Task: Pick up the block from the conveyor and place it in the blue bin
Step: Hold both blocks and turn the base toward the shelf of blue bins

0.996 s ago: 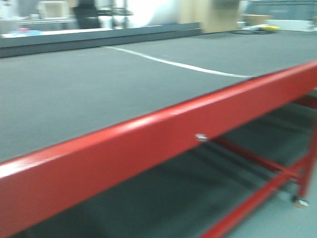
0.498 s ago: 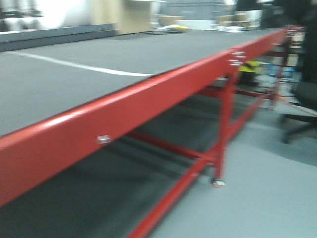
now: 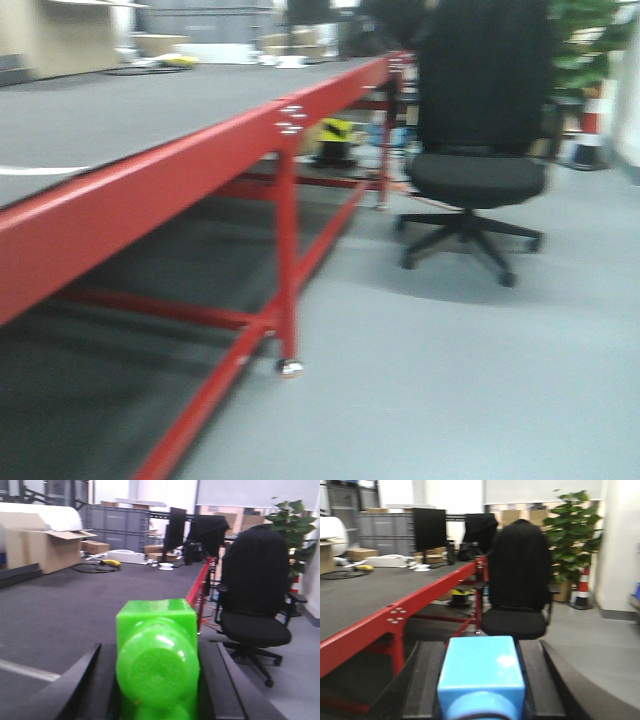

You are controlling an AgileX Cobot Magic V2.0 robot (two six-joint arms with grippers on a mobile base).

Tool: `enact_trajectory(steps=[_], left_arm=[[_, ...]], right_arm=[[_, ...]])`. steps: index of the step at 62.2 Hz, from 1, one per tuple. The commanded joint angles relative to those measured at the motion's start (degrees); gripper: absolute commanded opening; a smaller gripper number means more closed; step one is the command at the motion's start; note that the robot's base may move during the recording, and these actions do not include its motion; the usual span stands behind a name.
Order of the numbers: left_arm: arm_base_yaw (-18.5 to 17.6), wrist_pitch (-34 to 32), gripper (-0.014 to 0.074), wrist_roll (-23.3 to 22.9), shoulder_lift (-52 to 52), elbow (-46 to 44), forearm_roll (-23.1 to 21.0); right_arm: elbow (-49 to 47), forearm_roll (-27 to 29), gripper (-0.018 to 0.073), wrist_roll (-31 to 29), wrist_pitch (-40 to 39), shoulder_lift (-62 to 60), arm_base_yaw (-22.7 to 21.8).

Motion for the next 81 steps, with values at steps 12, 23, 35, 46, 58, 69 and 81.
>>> enact_trajectory(steps=[12,23,35,46,58,69,81], left_arm=[[0.0,-1.0,-0.0111,0.0,-0.2,-0.1,-0.2],[0.0,-1.0,-0.0111,0.0,-0.2,-0.1,-0.2],[0.0,-1.0,-0.0111,0.0,-0.2,-0.1,-0.2],[0.0,-1.0,-0.0111,0.0,-0.2,-0.1,-0.2],[0.0,-1.0,-0.0111,0.0,-0.2,-0.1,-0.2],[0.0,-1.0,-0.0111,0.0,-0.2,-0.1,-0.2],[0.0,-1.0,-0.0111,0.0,-0.2,-0.1,-0.2]], right_arm=[[0.1,-0.4,-0.0154,-0.2,-1.3,-0.3,0.0],[0.1,-0.4,-0.0154,-0.2,-1.3,-0.3,0.0],[0.1,-0.4,-0.0154,-0.2,-1.3,-0.3,0.0],[0.1,-0.4,-0.0154,-0.2,-1.3,-0.3,0.0],[0.1,-0.4,-0.0154,-0.2,-1.3,-0.3,0.0],[0.1,-0.4,-0.0154,-0.2,-1.3,-0.3,0.0],[0.1,-0.4,-0.0154,-0.2,-1.3,-0.3,0.0]])
